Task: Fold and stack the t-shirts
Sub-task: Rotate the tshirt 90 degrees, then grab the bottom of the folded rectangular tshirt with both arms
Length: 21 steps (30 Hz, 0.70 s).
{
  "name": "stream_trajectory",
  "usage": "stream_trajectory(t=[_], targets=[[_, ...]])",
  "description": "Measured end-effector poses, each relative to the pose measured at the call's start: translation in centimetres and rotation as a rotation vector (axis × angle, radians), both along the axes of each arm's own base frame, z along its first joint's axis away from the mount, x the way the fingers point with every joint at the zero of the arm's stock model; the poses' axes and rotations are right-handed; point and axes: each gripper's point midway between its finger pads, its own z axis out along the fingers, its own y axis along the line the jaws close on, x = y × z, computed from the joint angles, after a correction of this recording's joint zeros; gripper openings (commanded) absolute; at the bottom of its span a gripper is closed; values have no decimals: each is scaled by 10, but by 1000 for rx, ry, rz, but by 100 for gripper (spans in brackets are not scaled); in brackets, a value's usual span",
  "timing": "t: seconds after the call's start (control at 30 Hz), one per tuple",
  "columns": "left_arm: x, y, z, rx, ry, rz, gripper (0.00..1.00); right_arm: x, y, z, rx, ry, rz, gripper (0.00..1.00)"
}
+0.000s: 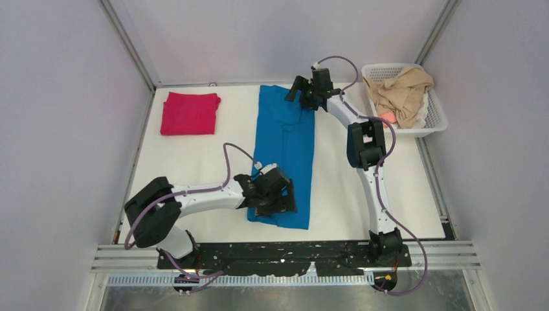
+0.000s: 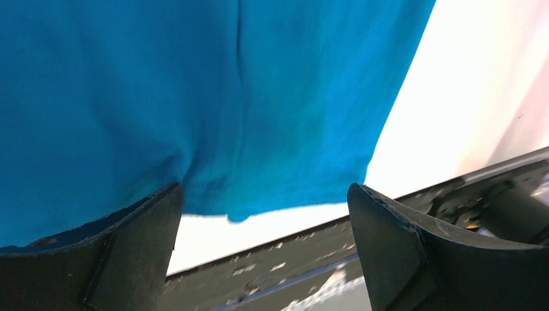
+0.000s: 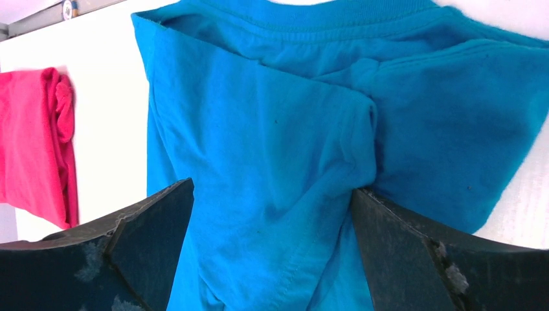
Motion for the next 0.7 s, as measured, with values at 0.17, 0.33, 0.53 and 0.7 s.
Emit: stream_trajectory(t=[0.17, 0.33, 0.53, 0.7], targets=[[-15, 36, 28, 114, -126, -51, 100, 0, 8, 18, -36, -48, 42, 95], [1, 81, 66, 136, -296, 27, 99, -21, -7, 67, -162, -105, 53, 95], [10, 138, 21, 190, -235, 83, 96, -123, -53, 173, -323, -220, -45, 95], [-9, 140, -6, 156, -148, -5, 87, -234, -55, 184, -353, -266, -61, 95]])
